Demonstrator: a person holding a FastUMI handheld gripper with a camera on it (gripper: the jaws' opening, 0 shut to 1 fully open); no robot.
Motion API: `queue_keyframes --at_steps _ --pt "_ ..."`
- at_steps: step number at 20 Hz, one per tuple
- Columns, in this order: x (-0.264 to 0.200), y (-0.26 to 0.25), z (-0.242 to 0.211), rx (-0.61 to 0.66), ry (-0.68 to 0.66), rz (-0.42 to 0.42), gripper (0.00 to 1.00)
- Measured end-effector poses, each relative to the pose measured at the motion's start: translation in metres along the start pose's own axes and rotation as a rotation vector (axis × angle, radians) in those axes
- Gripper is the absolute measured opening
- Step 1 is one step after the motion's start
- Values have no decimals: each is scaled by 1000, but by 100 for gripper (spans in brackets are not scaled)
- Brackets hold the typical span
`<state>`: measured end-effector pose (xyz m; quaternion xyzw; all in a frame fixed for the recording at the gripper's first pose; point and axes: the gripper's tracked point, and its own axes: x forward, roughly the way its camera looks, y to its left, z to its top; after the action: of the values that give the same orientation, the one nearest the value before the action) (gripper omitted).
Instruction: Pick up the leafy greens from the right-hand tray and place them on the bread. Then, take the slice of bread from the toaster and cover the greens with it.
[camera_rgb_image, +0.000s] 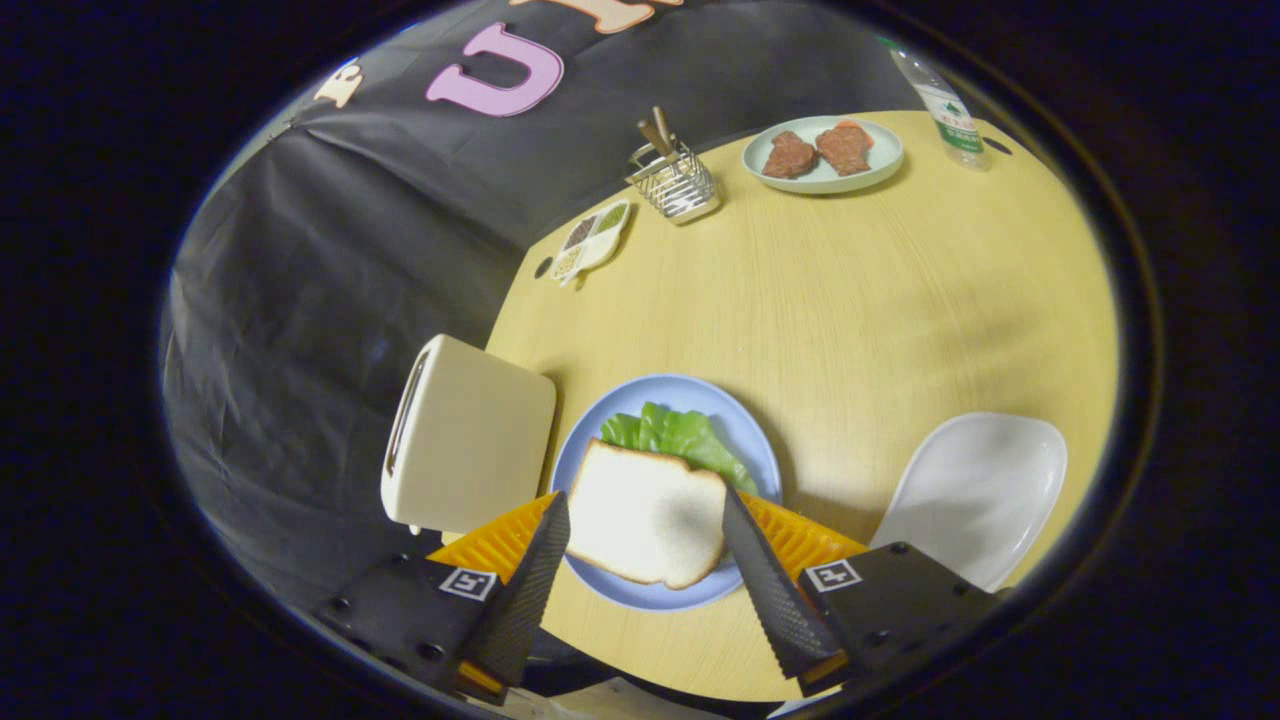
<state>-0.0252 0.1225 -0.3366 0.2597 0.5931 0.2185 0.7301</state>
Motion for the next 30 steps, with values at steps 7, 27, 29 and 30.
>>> queue_keyframes --at_steps 7,27,29,30 --pt "-49 22 19 -142 -168 3 100" --pt "-270 52 46 -444 -901 -311 100" --pt "-286 51 45 -476 -960 -370 100" --pt "-291 51 44 -492 -976 -395 100"
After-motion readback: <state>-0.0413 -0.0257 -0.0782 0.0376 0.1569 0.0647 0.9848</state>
